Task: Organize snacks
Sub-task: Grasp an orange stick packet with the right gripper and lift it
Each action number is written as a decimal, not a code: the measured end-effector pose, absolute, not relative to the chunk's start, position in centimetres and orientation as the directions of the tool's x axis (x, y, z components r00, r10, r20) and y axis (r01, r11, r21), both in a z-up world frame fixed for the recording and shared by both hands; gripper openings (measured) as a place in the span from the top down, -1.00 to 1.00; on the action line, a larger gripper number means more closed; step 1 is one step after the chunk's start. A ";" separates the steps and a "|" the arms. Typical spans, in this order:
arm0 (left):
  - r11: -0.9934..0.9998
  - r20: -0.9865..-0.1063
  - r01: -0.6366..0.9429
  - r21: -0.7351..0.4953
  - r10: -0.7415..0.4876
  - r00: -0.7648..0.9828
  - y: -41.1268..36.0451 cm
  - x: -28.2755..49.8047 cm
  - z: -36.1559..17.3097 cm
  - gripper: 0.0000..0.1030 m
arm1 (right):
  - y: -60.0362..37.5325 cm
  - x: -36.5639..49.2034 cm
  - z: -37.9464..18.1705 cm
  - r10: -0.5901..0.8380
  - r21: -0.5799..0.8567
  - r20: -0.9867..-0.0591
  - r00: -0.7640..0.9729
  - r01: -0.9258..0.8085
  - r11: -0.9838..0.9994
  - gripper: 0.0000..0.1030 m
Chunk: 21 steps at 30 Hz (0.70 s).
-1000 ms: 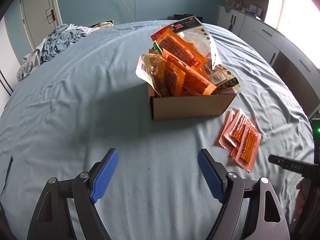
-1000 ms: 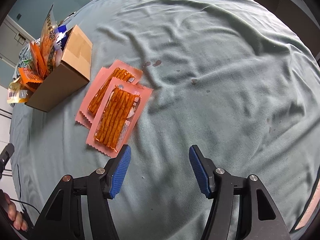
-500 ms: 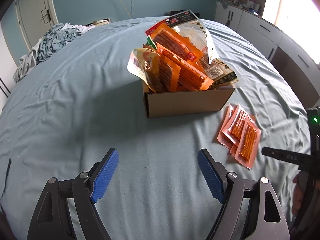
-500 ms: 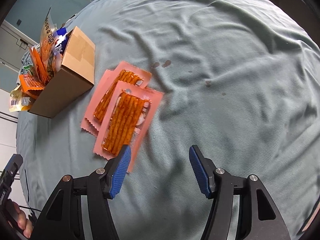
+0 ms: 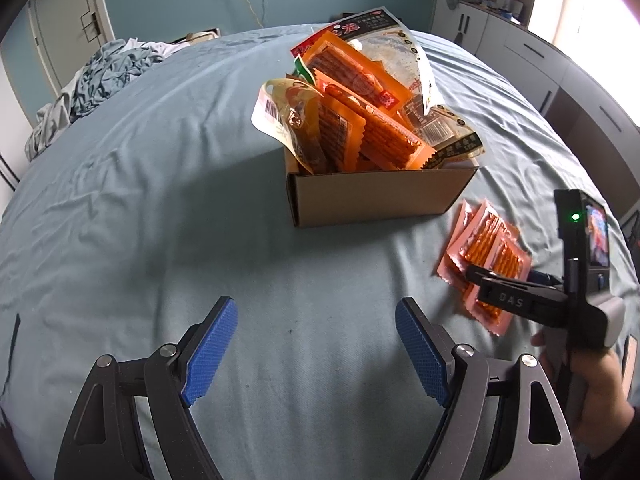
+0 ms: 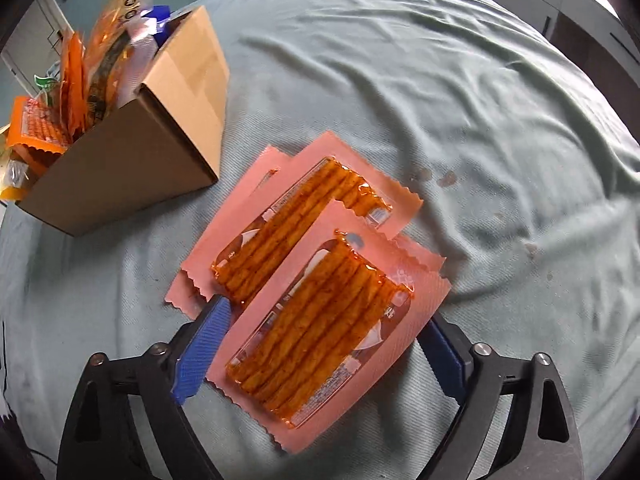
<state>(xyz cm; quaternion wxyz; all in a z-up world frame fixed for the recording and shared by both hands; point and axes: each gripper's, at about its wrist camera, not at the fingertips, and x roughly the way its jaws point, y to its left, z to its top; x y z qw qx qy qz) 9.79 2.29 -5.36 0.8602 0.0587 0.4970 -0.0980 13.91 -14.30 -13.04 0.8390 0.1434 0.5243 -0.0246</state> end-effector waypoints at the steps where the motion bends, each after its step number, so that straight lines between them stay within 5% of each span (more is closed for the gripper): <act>1: 0.974 -0.867 0.228 0.005 -0.109 0.487 2.3 9.8 -5.4 -0.59 | -14.5 13.7 -12.8 0.117 0.222 -0.889 0.442 0.194 0.955 -0.33; 2: 0.973 -0.867 0.229 0.006 -0.109 0.487 2.2 9.8 -5.4 -0.59 | -15.1 13.5 -12.6 0.133 0.240 -0.893 0.431 0.205 0.949 -0.09; 7: 0.970 -0.865 0.240 0.025 -0.100 0.492 1.9 9.5 -5.4 -0.59 | -18.9 11.6 -12.3 0.274 0.386 -0.889 0.366 0.279 0.879 0.47; 8: 0.970 -0.864 0.242 0.028 -0.098 0.494 1.9 9.4 -5.4 -0.59 | -19.4 11.1 -12.2 0.296 0.406 -0.885 0.361 0.284 0.868 0.86; 21: 0.954 -0.847 0.293 0.058 -0.108 0.520 1.2 7.7 -5.0 -0.59 | -23.8 2.4 -5.0 0.354 0.509 -0.800 0.485 0.234 0.828 0.91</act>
